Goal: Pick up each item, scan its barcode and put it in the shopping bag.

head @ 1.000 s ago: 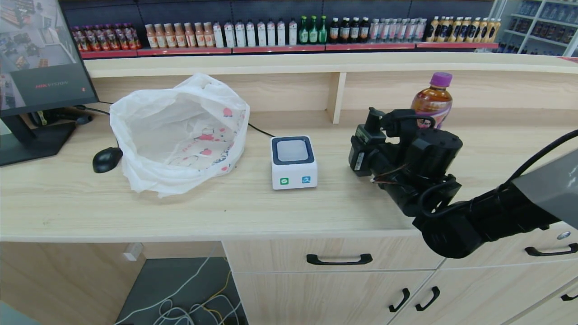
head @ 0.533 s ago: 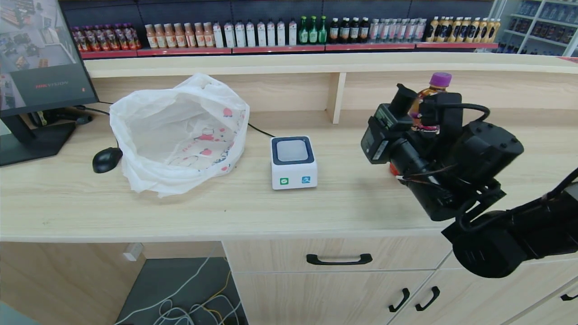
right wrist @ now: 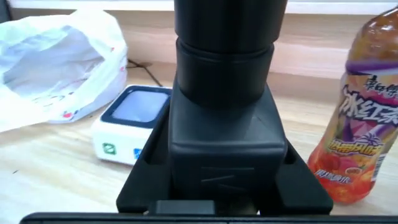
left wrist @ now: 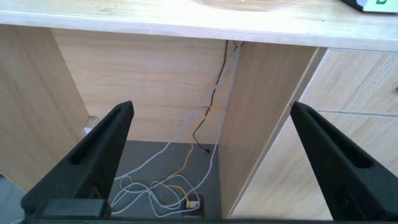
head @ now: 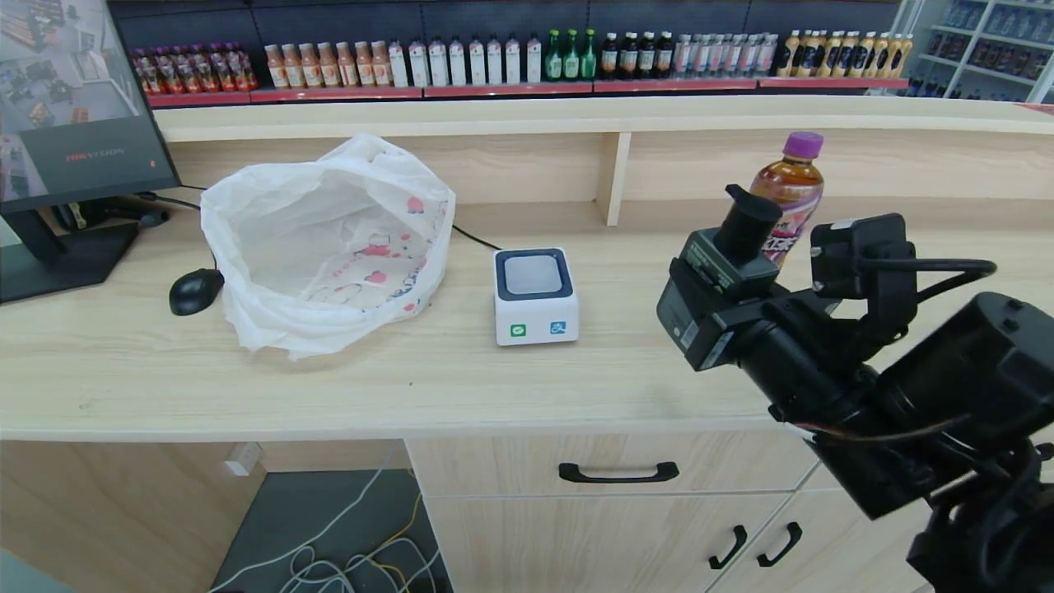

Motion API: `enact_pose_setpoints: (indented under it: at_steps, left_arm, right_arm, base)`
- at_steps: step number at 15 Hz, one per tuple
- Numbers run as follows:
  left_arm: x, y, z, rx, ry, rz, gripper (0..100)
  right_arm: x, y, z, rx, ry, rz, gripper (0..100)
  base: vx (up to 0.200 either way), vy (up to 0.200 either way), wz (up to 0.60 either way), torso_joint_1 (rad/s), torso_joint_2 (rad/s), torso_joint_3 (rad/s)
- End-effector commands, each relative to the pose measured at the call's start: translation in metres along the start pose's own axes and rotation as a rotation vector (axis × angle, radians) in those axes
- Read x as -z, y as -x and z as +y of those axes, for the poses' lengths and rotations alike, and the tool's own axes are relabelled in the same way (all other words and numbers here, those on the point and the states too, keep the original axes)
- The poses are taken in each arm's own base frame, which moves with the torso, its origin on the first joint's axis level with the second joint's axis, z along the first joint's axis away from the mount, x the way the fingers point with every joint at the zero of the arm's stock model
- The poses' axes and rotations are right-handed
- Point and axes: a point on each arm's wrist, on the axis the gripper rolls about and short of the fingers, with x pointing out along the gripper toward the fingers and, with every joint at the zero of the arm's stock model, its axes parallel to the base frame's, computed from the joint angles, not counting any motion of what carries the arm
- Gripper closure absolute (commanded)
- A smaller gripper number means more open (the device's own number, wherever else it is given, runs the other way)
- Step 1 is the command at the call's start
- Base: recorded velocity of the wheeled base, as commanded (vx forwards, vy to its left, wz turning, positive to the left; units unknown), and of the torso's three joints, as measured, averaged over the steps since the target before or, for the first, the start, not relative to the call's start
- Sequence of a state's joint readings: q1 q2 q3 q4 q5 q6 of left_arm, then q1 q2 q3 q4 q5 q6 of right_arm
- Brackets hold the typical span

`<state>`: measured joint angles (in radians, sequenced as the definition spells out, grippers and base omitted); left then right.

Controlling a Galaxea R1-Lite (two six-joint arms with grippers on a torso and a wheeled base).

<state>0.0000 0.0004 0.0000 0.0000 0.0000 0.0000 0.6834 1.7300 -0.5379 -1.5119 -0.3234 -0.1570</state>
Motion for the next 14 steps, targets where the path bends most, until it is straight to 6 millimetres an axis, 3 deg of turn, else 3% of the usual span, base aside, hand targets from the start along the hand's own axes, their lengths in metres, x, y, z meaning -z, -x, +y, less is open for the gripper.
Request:
enact_pose_setpoints:
  at_steps: [1, 4, 8, 14]
  left_arm:
    - [0.000, 0.000, 0.000, 0.000, 0.000, 0.000, 0]
    - [0.000, 0.000, 0.000, 0.000, 0.000, 0.000, 0]
    - [0.000, 0.000, 0.000, 0.000, 0.000, 0.000, 0]
    - [0.000, 0.000, 0.000, 0.000, 0.000, 0.000, 0]
  right_arm:
    - [-0.015, 0.027, 0.013, -0.071, -0.006, -0.015, 100]
    - [-0.027, 0.046, 0.006, -0.068, 0.030, -0.033, 100]
    - [-0.027, 0.057, 0.002, -0.105, -0.014, -0.027, 100]
    - [-0.012, 0.058, -0.002, -0.433, -0.282, 0.041, 100]
  base:
    - [0.000, 0.000, 0.00, 0.000, 0.00, 0.000]
    - [0.000, 0.000, 0.00, 0.000, 0.00, 0.000]
    - [0.000, 0.000, 0.00, 0.000, 0.00, 0.000]
    - [0.000, 0.000, 0.00, 0.000, 0.00, 0.000]
